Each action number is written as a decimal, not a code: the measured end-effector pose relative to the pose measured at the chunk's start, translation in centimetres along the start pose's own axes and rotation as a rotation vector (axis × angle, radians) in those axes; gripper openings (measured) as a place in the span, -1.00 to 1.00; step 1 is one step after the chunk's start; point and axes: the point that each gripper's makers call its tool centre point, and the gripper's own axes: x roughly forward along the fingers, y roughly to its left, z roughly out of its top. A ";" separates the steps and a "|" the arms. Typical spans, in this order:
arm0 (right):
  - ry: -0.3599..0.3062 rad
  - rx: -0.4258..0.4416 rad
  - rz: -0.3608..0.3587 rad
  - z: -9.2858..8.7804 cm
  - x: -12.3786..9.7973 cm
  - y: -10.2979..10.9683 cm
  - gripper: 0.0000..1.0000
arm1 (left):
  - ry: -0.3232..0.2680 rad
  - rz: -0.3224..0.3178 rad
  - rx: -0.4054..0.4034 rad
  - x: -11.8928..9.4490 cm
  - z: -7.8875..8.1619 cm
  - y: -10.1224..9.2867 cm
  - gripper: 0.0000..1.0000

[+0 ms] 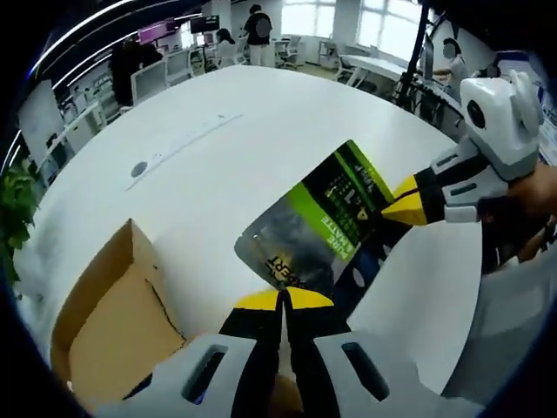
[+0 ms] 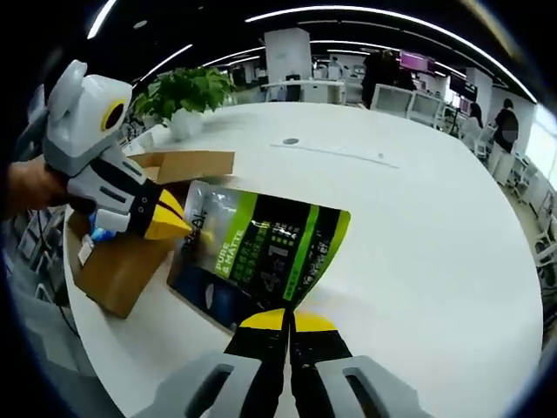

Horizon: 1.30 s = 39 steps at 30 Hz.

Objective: Operate the shoe box by opening the lid, removing the specified soft item, and placing it in the target area until the item is outside and the box remains undamaged.

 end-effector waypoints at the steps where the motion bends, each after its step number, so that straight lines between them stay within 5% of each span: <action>1: 0.001 -0.005 -0.002 0.0 0.1 -0.1 -1.00 | 0.006 0.003 0.018 0.1 0.0 0.0 -1.00; 17: 0.009 -0.063 0.010 -0.9 1.7 -0.4 -1.00 | 0.140 0.048 0.270 2.2 -1.1 0.2 -1.00; 39: 0.012 -0.134 -0.017 -1.1 3.1 -1.1 -0.95 | 0.155 0.080 0.282 3.7 -1.7 1.1 -0.98</action>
